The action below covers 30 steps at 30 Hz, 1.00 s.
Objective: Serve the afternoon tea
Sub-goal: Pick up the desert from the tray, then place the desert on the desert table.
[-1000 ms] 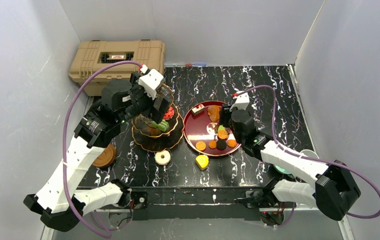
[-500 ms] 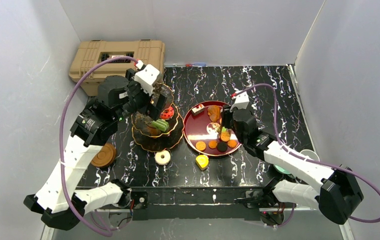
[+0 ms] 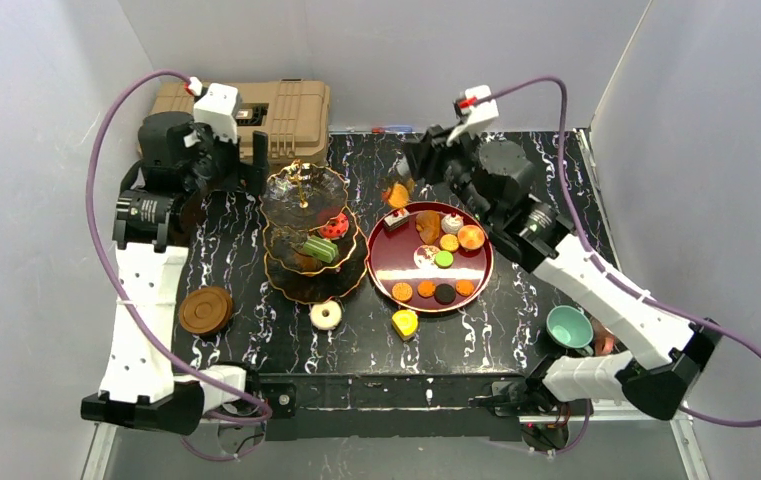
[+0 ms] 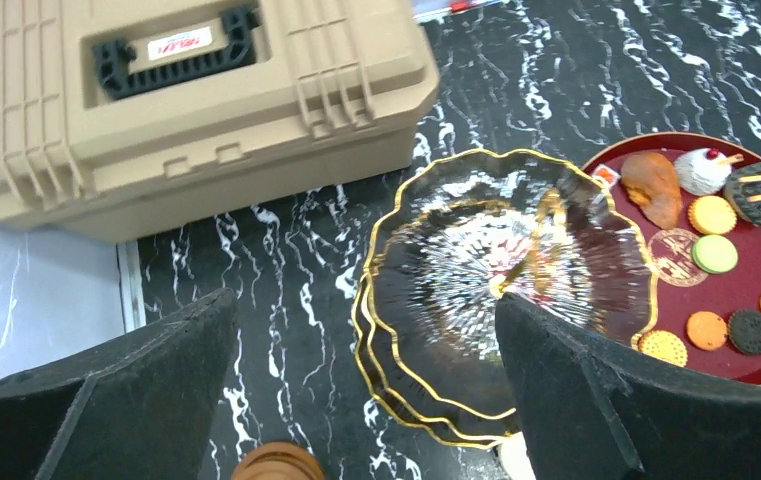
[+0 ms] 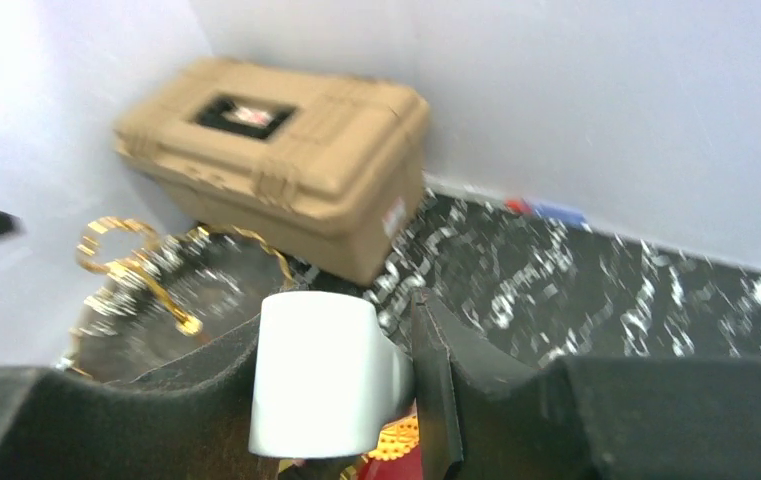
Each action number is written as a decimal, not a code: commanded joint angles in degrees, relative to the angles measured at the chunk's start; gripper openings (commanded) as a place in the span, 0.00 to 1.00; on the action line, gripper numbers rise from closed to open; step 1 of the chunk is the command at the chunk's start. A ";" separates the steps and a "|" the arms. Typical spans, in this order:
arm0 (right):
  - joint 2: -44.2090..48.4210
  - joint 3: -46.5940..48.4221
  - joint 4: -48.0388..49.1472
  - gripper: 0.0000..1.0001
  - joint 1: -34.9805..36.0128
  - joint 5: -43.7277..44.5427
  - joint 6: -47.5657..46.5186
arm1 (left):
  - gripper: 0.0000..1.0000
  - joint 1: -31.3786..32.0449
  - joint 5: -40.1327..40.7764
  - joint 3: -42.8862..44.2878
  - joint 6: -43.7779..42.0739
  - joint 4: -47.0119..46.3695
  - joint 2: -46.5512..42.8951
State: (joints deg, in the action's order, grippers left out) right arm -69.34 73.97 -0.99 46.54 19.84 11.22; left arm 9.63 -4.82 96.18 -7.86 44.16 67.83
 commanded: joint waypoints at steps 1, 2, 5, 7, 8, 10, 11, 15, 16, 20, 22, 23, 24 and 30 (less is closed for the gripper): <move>-5.92 12.56 -0.58 0.16 2.96 -3.99 -1.30 | 0.98 -7.54 -6.72 2.38 1.00 3.79 0.86; -7.59 14.90 -0.60 0.16 3.68 -4.17 -1.70 | 0.98 -9.09 -7.61 2.28 1.31 3.82 0.97; -12.04 20.79 -0.64 0.16 5.24 -4.35 -2.33 | 0.98 -13.85 -10.43 1.63 2.15 3.99 1.05; -14.66 23.93 -0.32 0.16 6.35 -4.47 -2.46 | 0.98 -15.38 -11.82 1.14 2.20 4.40 0.93; -15.74 25.19 0.01 0.17 6.94 -4.47 -2.58 | 0.98 -15.78 -12.02 0.92 2.07 4.73 0.90; -18.29 27.37 0.45 0.17 8.31 -4.24 -2.84 | 0.98 -16.06 -12.67 0.41 2.14 5.18 0.85; -19.31 28.31 0.47 0.17 8.61 -4.23 -2.92 | 0.98 -16.23 -13.28 -0.05 2.22 5.23 0.59; -22.71 31.59 0.47 0.17 9.94 -3.88 -3.27 | 0.98 -16.39 -14.03 -1.04 3.00 4.78 -0.20; -23.13 31.62 1.79 0.17 10.09 -3.80 -3.26 | 0.98 -16.43 -14.06 -1.14 3.06 4.71 -0.39; -23.86 31.29 3.47 0.18 10.53 -3.21 -3.38 | 0.98 -16.56 -14.40 -1.85 3.31 4.09 -1.10; -24.06 31.33 3.83 0.20 10.70 -3.21 -3.46 | 0.98 -16.56 -14.51 -2.28 3.44 3.92 -1.28; -24.16 31.43 4.01 0.23 10.86 -3.10 -3.67 | 0.98 -16.61 -14.58 -2.36 3.59 3.80 -1.30; -24.24 31.63 4.06 0.24 10.99 -3.11 -3.89 | 0.98 -16.53 -14.67 -2.60 3.63 3.72 -1.30; -24.18 31.91 4.13 0.35 11.55 -2.90 -4.74 | 0.98 -16.65 -14.96 -2.83 3.92 3.45 -1.44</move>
State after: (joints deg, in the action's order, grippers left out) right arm -94.11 102.26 -2.48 57.52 16.34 7.86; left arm -6.63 -18.50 94.08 -4.56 47.99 67.61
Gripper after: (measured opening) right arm 0.479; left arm 0.981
